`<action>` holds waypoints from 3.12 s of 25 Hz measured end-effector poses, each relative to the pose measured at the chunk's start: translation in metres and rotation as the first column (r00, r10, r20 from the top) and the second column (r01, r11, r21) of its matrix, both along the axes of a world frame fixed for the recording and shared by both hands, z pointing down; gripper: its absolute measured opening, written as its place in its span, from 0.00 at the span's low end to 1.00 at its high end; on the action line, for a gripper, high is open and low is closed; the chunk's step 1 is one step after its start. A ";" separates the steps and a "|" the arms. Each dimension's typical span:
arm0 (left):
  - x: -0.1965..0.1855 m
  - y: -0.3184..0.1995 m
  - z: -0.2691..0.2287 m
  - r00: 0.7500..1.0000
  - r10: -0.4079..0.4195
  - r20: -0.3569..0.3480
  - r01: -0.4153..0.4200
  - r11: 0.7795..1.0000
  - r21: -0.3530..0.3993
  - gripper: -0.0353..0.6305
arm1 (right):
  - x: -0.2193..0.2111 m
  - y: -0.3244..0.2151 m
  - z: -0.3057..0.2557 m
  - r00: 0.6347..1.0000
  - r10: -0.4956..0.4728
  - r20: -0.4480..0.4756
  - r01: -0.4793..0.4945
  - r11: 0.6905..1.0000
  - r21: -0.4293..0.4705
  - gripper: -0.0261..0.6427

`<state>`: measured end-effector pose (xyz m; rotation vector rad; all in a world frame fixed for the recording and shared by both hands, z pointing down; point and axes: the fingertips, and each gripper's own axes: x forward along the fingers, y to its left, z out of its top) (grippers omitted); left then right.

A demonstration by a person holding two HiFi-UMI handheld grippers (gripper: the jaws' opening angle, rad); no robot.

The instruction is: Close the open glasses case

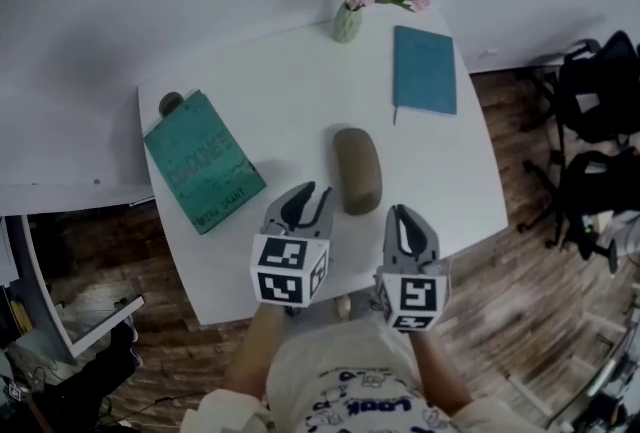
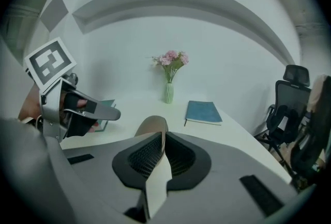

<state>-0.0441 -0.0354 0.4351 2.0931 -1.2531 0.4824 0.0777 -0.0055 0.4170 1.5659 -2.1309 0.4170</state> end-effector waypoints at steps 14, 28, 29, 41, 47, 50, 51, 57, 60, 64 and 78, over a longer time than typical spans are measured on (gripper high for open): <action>0.012 -0.021 0.034 0.999 0.042 -0.024 -0.044 0.996 -0.079 0.23 | -0.026 -0.001 0.052 0.993 -0.120 0.024 0.122 0.980 -0.159 0.27; 0.055 -0.032 0.038 0.987 -0.015 -0.159 -0.012 0.986 -0.166 0.32 | 0.037 -0.047 0.049 0.999 -0.040 -0.023 0.037 0.993 -0.110 0.28; 0.056 -0.036 0.039 0.986 -0.035 -0.165 0.005 0.984 -0.179 0.32 | 0.039 -0.047 0.048 0.999 -0.030 -0.021 0.027 0.994 -0.107 0.28; 0.066 -0.050 0.041 0.995 -0.073 -0.066 0.062 0.985 -0.162 0.32 | 0.009 -0.002 0.092 0.966 0.167 0.199 -0.096 0.941 -0.326 0.28; 0.065 -0.050 0.041 0.996 -0.079 -0.037 0.073 0.987 -0.146 0.32 | 0.011 -0.013 0.096 0.921 0.302 0.245 -0.204 0.912 -0.357 0.25; 0.065 -0.050 0.041 0.996 -0.079 -0.033 0.073 0.987 -0.146 0.32 | 0.015 -0.013 0.099 0.920 0.342 0.193 -0.253 0.892 -0.375 0.17; 0.065 -0.050 0.040 0.996 -0.080 -0.030 0.075 0.987 -0.145 0.32 | 0.015 -0.014 0.100 0.925 0.343 0.164 -0.262 0.887 -0.379 0.15; 0.065 -0.051 0.040 0.997 -0.073 -0.012 0.070 0.988 -0.136 0.32 | 0.007 -0.011 0.101 0.947 0.291 0.135 -0.216 0.889 -0.403 0.05; 0.065 -0.051 0.040 0.998 -0.066 -0.012 0.064 0.988 -0.139 0.32 | 0.014 -0.004 0.103 0.953 0.259 0.160 -0.173 0.892 -0.418 0.05; 0.064 -0.051 0.040 0.998 -0.066 -0.007 0.065 0.988 -0.138 0.32 | 0.019 -0.003 0.100 0.968 0.191 0.164 -0.107 0.901 -0.420 0.05; 0.072 -0.038 0.044 0.944 -0.236 -0.231 0.162 0.941 -0.297 0.36 | 0.016 -0.002 0.103 0.983 0.087 0.162 -0.012 0.909 -0.416 0.05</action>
